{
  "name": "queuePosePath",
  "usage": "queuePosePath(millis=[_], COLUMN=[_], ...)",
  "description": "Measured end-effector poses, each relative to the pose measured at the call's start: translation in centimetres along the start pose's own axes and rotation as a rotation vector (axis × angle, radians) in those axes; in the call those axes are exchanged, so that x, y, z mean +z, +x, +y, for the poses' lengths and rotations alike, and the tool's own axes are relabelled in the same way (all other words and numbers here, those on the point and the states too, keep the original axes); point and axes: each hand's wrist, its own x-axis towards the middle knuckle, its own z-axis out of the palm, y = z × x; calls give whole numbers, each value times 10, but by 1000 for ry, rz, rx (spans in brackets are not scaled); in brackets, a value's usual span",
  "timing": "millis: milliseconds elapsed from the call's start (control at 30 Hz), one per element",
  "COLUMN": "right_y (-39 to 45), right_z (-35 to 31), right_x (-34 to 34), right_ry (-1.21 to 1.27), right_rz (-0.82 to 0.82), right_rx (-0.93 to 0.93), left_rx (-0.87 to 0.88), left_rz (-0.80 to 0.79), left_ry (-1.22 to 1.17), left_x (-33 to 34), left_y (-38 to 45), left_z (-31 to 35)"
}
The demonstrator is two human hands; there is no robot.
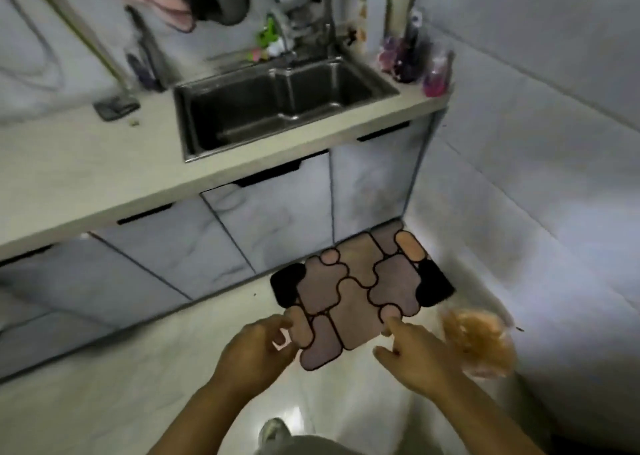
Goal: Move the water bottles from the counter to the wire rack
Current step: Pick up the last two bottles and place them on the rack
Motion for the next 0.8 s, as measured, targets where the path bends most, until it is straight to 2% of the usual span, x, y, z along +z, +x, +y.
queuePosePath(millis=[100,267,533,800], right_y=[37,93,157,228], right_z=[-74,-191,-346,-475], right_x=[33,73,125,186], right_ry=[-63,-179,-271,-434], right_rz=[-112,-170,-295,-461], right_rx=[-43,-127,-325,-508], left_rx=[-144,-299,-447,-773], left_rz=[43,168,307,406], left_ry=[-28,-90,-253,-408], left_x=[-45,-120,-182,-207], left_y=[-9,-5,-14,-56], left_z=[-86,-202,-315,-421])
